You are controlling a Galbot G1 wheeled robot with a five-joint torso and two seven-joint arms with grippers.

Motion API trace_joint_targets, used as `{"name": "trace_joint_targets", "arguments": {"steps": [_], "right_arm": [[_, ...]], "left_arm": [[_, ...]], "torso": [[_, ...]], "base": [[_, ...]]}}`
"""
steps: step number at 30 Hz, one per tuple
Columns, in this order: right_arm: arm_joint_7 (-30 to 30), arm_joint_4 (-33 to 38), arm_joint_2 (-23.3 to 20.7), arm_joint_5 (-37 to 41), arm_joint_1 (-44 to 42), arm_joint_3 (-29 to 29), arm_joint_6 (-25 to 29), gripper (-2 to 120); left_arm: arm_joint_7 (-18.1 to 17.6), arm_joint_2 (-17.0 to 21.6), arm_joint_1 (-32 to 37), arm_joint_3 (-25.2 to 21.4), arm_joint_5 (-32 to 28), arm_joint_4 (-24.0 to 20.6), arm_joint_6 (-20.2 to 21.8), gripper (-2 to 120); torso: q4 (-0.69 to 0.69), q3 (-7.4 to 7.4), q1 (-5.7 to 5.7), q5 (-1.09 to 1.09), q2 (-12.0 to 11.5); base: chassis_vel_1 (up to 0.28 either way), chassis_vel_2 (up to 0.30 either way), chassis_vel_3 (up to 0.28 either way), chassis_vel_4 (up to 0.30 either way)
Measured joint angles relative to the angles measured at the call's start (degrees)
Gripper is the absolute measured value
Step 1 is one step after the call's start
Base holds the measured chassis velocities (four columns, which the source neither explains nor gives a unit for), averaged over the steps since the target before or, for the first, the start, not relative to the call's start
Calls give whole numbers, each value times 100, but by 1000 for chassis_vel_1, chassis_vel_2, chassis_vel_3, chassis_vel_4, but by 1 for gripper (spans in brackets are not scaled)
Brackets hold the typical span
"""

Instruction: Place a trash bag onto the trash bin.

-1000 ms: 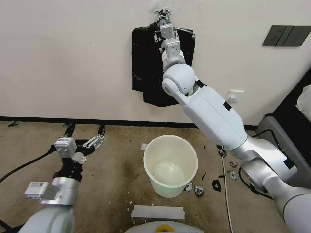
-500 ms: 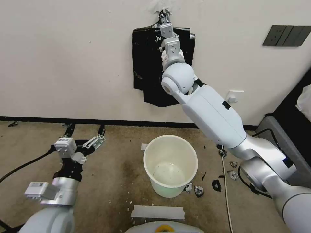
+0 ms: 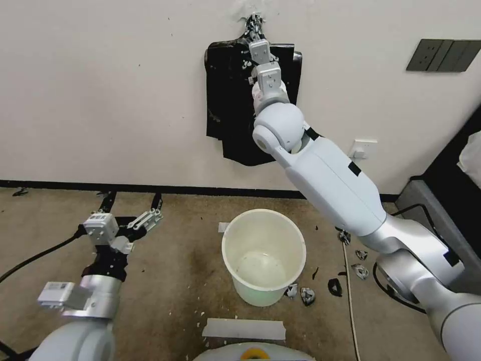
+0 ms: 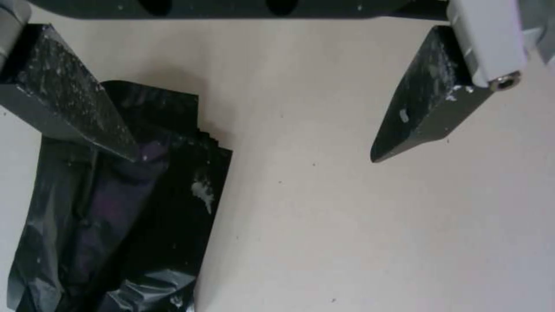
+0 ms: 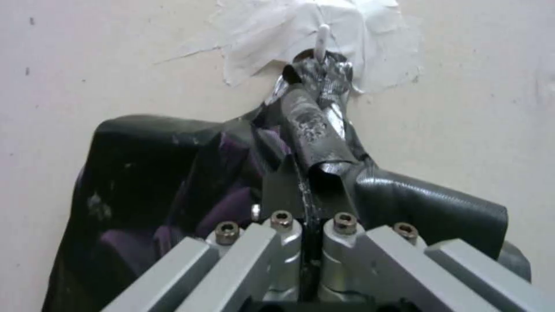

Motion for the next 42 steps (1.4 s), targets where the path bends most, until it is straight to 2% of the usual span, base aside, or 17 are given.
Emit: {"name": "trace_joint_targets", "arguments": {"steps": [18,42], "right_arm": [[-139,653,-299,-186,-597,4,-76,0],[-379,1608,-660,-528,-1939,99,-97,0]], "left_arm": [[0,-6,-1,4,16,7,0,100],[-5,-3,4,25,42,-3,8,100]], "torso": [[0,0,0,0,0],[0,0,0,-1,0]], "base": [[0,0,0,0],[0,0,0,0]]}}
